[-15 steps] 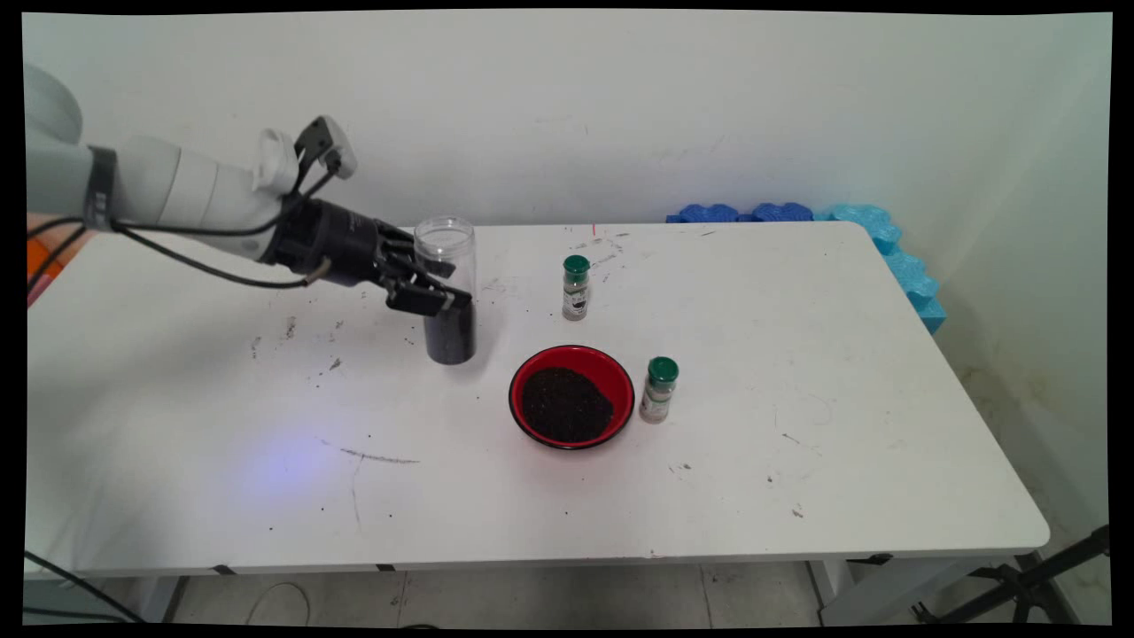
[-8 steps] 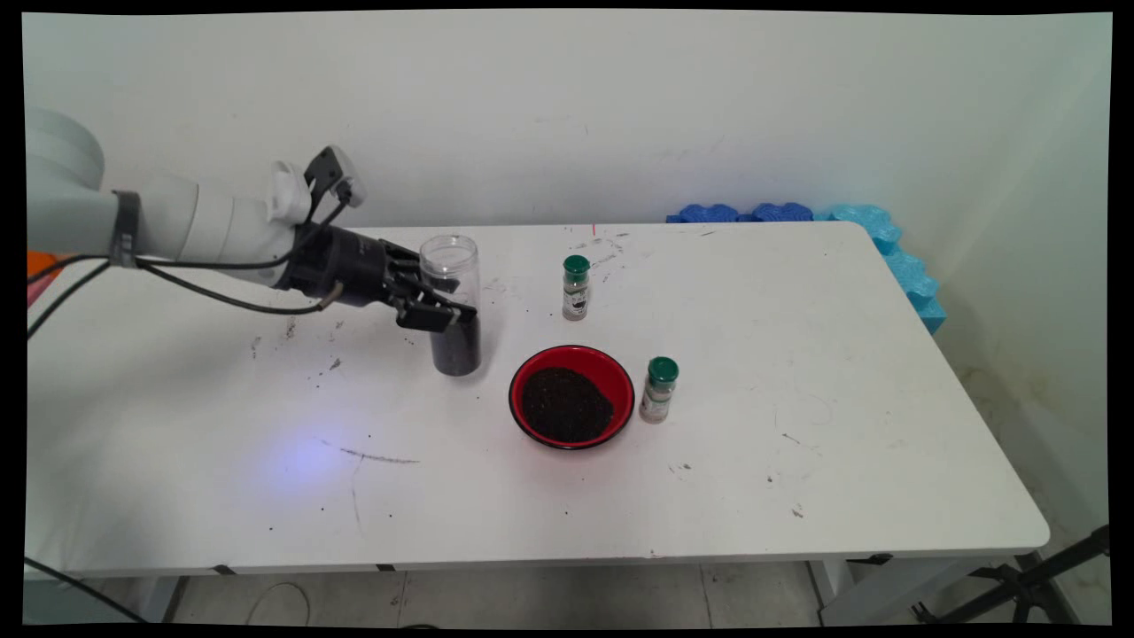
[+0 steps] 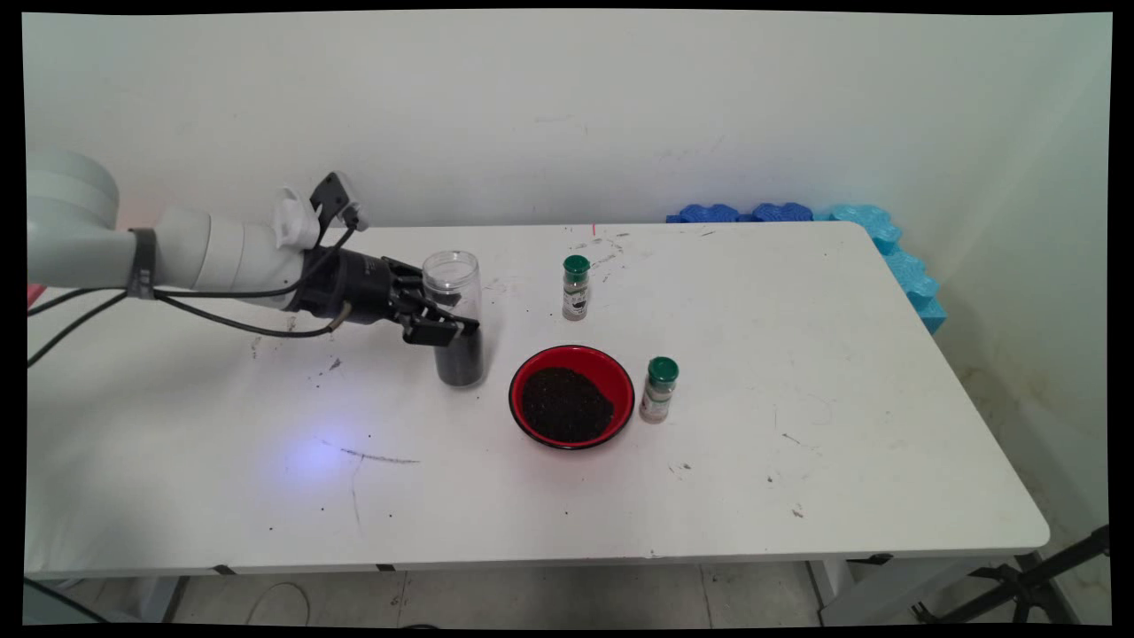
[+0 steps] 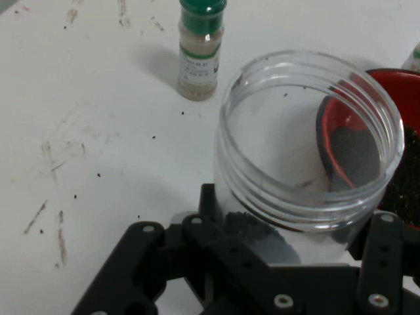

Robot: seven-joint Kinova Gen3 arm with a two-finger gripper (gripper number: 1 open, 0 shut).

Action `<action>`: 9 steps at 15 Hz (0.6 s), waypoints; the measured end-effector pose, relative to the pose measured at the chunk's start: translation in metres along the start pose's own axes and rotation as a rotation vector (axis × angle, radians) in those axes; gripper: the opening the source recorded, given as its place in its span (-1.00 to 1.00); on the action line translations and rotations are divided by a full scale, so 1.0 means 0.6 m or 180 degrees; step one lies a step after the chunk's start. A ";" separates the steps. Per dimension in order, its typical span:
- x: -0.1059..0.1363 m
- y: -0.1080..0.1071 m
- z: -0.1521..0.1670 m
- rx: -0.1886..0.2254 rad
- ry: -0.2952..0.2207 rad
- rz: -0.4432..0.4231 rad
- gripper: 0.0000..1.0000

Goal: Place the picked object on the table

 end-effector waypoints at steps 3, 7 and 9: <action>-0.008 0.001 0.004 0.0018 -0.0002 -0.0036 -1.00; -0.021 0.001 0.010 0.0041 -0.0006 -0.0087 -1.00; -0.025 0.001 0.013 0.0055 0.0002 -0.0099 1.00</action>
